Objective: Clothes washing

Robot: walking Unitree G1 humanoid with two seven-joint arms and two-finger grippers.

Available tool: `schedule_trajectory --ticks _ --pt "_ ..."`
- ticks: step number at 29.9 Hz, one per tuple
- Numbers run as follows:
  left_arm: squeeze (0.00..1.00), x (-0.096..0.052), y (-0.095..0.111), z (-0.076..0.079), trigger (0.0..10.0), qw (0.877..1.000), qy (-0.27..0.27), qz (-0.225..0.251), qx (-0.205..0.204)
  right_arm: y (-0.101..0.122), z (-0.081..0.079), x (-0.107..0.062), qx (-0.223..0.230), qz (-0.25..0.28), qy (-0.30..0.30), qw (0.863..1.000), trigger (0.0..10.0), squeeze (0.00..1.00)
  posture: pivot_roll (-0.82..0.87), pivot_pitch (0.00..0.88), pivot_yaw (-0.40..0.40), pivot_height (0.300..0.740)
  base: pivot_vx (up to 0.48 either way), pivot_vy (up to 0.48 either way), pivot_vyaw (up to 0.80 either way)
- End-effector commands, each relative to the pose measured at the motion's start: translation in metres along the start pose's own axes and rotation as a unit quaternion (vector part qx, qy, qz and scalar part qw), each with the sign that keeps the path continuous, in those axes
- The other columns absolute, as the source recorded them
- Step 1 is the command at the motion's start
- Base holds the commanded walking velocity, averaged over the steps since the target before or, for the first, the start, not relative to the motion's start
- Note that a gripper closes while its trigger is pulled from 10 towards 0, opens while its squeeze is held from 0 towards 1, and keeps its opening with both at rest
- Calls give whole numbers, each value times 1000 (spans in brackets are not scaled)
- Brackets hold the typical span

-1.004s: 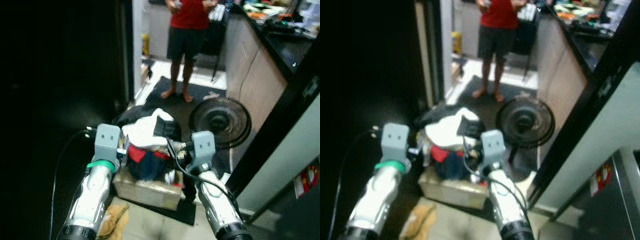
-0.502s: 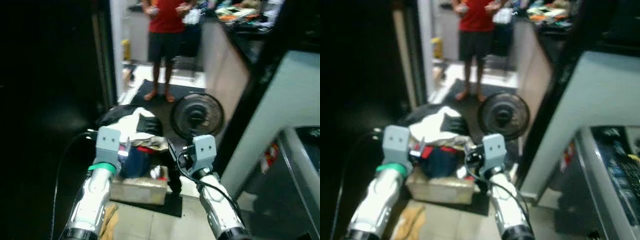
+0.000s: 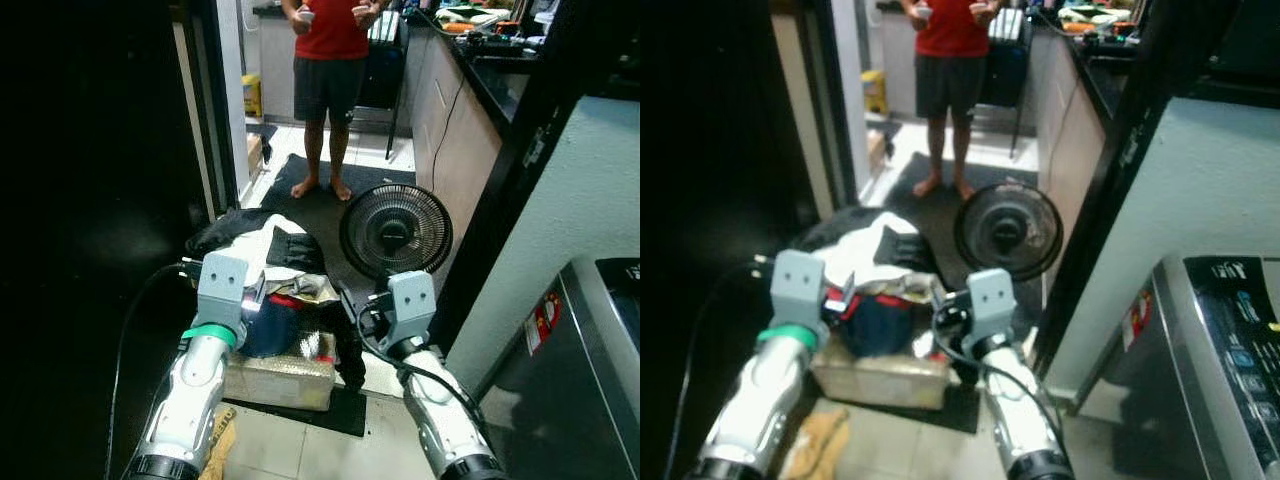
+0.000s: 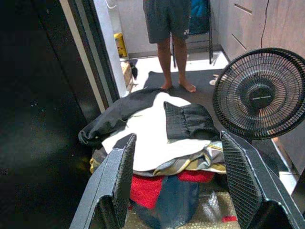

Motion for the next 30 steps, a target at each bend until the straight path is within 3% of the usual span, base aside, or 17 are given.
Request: schedule_trajectory --ticks 1,5,30 --pt "0 -1 -3 -3 10000 1000 3 -5 6 -1 -4 -1 -1 -3 5 1000 10000 0 47 0 4 740 300 0 769" --pt "0 -1 -3 -3 10000 1000 4 -5 6 -1 -4 0 3 -3 2 1000 10000 0 47 0 2 740 298 0 666" --pt "0 -1 -4 -3 10000 1000 3 -8 7 -3 -6 -1 -2 -7 7 1000 10000 0 45 0 7 740 286 0 0"
Point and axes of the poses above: a point about 5 cm out from each wrist's last joint towards the gripper, its own x axis pointing out of the wrist towards the gripper, its own y axis along the axis of the wrist's last joint, z = x × y, the point moved 4 cm from there along x, pointing out of the wrist towards the gripper, and after that the axes turned 7 degrees about -x, right-handed, at the moved point
